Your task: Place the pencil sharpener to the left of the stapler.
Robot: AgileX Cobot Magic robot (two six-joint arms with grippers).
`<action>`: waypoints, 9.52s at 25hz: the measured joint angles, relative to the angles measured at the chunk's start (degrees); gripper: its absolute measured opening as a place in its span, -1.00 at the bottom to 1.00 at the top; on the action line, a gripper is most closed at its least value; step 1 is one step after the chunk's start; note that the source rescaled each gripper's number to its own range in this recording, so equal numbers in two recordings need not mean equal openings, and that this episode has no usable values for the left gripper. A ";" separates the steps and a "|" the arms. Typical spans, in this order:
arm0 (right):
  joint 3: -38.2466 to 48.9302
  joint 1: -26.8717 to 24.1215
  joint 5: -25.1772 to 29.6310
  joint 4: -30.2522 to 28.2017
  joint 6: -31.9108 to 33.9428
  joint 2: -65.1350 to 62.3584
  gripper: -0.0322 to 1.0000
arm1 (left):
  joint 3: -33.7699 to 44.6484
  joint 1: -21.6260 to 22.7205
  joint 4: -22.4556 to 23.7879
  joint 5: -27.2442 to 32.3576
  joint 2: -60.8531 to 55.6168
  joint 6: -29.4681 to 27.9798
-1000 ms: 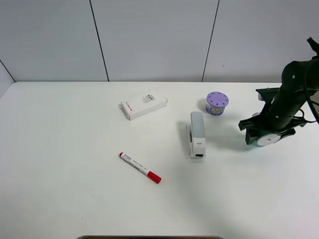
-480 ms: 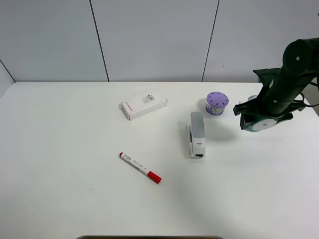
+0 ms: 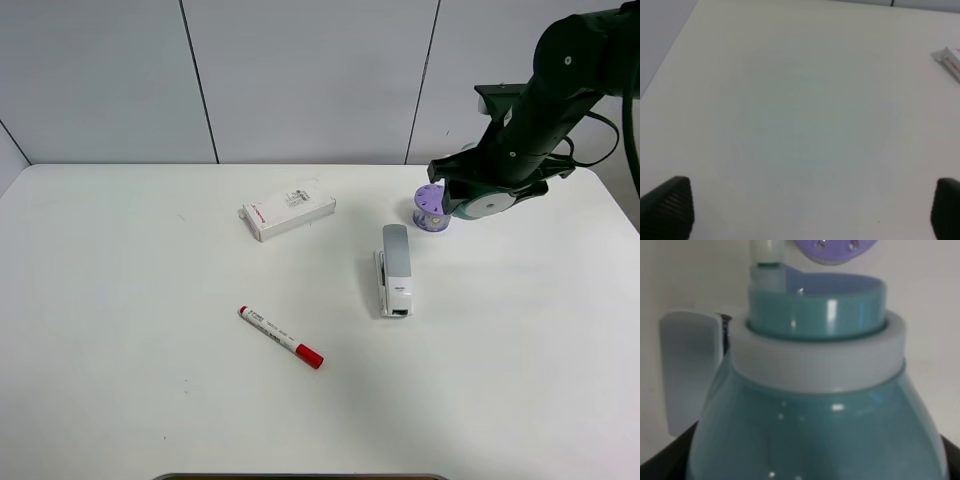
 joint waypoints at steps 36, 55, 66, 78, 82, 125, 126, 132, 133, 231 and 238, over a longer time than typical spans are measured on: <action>-11.46 18.32 -6.20 5.23 13.80 14.27 -0.86 | 0.00 0.00 0.00 0.00 0.00 0.00; -23.13 21.61 1.09 8.39 18.36 30.72 -0.86 | 0.00 0.00 0.00 0.00 0.00 0.00; -23.13 22.07 2.07 8.57 18.36 33.58 -0.86 | 0.00 0.00 0.00 0.00 0.00 0.00; -23.72 22.07 2.75 8.57 18.36 34.33 -0.86 | 0.00 0.00 0.00 0.00 0.00 0.00; -23.88 22.07 2.95 8.52 18.36 34.39 -0.86 | 0.00 0.00 0.00 0.00 0.00 0.00; -24.02 22.26 1.15 7.87 18.24 34.97 0.49 | 0.00 0.00 0.00 0.00 0.00 0.00; -24.02 22.26 0.86 7.67 18.24 34.90 0.70 | 0.00 0.00 0.00 0.00 0.00 0.00; -23.85 22.26 0.75 6.18 18.22 34.86 0.98 | 0.00 0.00 0.00 0.00 0.00 0.00; -23.85 22.26 0.75 6.18 18.22 34.86 0.99 | 0.00 0.00 0.00 0.00 0.00 0.00; 25.12 -16.82 14.19 -4.09 -12.18 -63.94 1.00 | 0.00 0.00 0.00 0.00 0.00 0.00; 25.42 -16.82 15.43 -2.13 -12.38 -78.64 1.00 | 0.00 0.00 0.00 0.00 0.00 0.00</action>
